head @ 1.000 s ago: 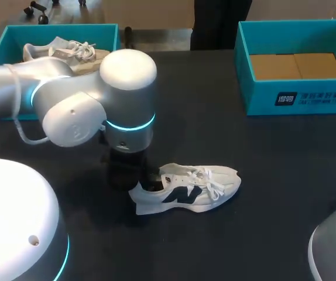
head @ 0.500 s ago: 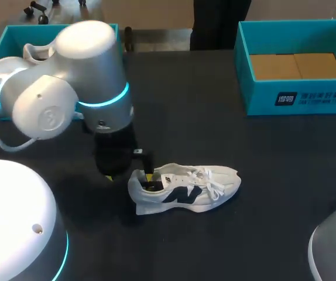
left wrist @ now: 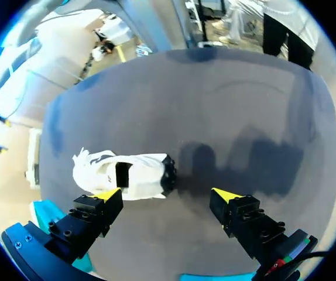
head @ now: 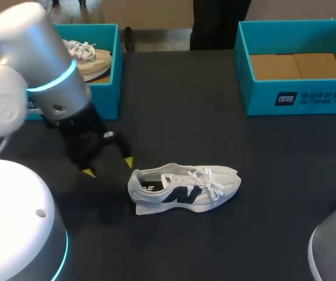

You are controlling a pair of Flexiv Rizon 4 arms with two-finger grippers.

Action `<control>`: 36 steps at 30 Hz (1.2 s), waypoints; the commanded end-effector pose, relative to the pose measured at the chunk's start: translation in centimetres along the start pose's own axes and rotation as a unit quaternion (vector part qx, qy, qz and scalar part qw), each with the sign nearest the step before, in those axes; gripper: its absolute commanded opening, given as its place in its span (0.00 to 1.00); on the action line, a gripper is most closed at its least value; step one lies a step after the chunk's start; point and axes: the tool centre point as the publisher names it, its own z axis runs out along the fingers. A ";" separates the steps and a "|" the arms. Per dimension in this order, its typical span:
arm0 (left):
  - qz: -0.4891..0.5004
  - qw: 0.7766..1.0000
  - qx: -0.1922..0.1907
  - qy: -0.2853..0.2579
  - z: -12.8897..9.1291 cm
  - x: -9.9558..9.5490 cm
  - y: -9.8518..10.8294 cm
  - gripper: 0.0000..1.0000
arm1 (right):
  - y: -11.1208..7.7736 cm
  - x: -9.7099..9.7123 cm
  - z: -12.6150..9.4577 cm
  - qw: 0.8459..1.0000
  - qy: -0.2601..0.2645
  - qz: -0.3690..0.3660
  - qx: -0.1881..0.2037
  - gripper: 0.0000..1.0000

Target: Take the shoe out of the shoebox, open the shoe tongue, remove and reinsert the insole, then place the shoe into the shoebox

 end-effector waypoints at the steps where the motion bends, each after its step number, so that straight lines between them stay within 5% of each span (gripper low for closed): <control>1: -0.015 0.997 0.017 -0.079 -0.4 1.9 0.6 1.00 | 0.1 -0.2 0.1 1.000 0.002 0.000 0.002 1.00; 21: -0.018 0.997 0.023 -0.073 -0.4 2.0 0.7 1.00 | 0.1 -0.2 0.1 1.000 0.002 0.000 0.002 1.00; 26: -0.114 0.987 0.113 -0.027 0.1 3.0 0.2 1.00 | 0.1 -0.2 0.1 1.000 0.002 0.000 0.002 1.00; 36: -0.271 0.948 0.159 -0.048 0.2 3.1 0.1 1.00 | 0.1 -0.2 0.1 1.000 0.002 0.000 0.002 1.00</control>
